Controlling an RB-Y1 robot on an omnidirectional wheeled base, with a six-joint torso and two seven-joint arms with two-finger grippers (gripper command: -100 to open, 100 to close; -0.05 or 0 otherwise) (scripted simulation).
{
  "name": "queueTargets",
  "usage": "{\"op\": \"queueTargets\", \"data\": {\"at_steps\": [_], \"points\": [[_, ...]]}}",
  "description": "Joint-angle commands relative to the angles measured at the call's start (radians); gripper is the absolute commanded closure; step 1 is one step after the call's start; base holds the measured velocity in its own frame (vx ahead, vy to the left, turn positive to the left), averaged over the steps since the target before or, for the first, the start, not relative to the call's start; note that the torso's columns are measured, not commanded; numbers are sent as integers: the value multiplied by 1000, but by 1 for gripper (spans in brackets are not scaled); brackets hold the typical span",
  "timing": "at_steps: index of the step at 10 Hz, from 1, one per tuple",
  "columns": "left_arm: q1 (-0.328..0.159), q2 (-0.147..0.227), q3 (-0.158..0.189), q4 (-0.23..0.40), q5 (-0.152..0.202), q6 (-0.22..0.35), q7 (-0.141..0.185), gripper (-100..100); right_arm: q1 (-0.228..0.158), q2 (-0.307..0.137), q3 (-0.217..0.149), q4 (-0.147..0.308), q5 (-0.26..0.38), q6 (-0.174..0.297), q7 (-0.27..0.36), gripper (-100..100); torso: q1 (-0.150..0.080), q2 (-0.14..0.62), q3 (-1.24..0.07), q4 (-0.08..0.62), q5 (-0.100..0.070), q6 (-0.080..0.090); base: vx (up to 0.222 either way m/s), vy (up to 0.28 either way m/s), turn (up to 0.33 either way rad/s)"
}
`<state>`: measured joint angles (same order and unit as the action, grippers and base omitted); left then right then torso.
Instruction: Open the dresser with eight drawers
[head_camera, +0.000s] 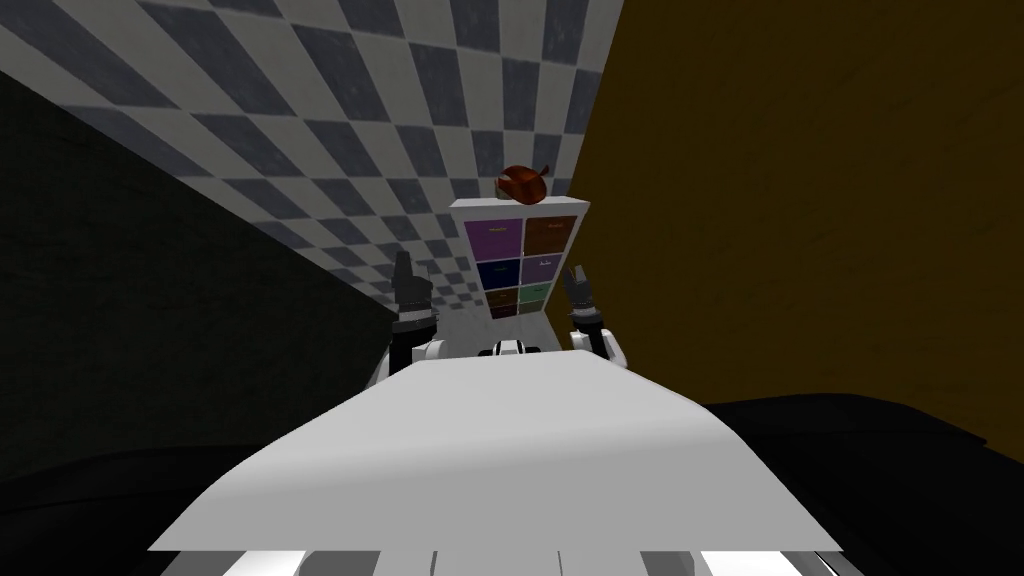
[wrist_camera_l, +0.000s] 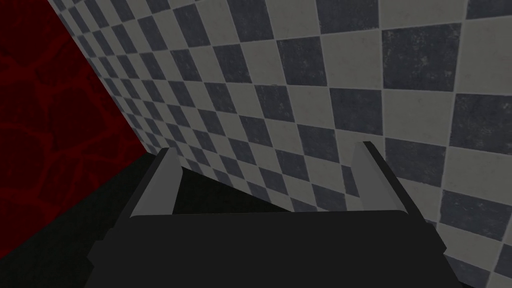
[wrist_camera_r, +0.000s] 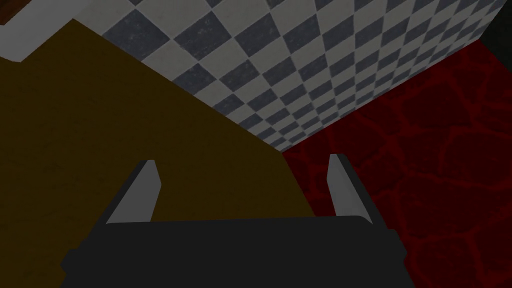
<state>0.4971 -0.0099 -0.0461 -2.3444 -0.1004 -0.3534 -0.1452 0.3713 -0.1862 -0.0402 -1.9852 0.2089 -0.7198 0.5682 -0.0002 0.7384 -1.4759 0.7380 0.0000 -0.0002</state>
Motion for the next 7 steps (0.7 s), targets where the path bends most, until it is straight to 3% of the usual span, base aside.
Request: {"op": "queueTargets", "data": {"at_steps": [1, 2, 4, 7], "points": [[0, 0, 0, 0, 0, 0, 0, 0, -17, -5, -10, 31, 24, -13, 79, -100, 0, 0, 0, 0, 0, 0, 59, 81, -44], [0, 0, 0, 0, 0, 0, 0, 0, -30, -9, -18, 58, 46, -24, 108, -100, -1, 0, 0, 0, 0, 0, 69, 85, -76], [0, 0, 0, 0, 0, 0, 0, 0, -30, -9, -18, 58, 46, -24, 144, -100, 0, -1, -1, 0, 0, 0, 60, 66, -21], [0, 0, 0, 0, 0, 0, 0, 0, -56, -15, -37, 114, 91, -48, 238, -100, 1, 0, 0, 0, 0, 0, 54, 84, -73]]}}
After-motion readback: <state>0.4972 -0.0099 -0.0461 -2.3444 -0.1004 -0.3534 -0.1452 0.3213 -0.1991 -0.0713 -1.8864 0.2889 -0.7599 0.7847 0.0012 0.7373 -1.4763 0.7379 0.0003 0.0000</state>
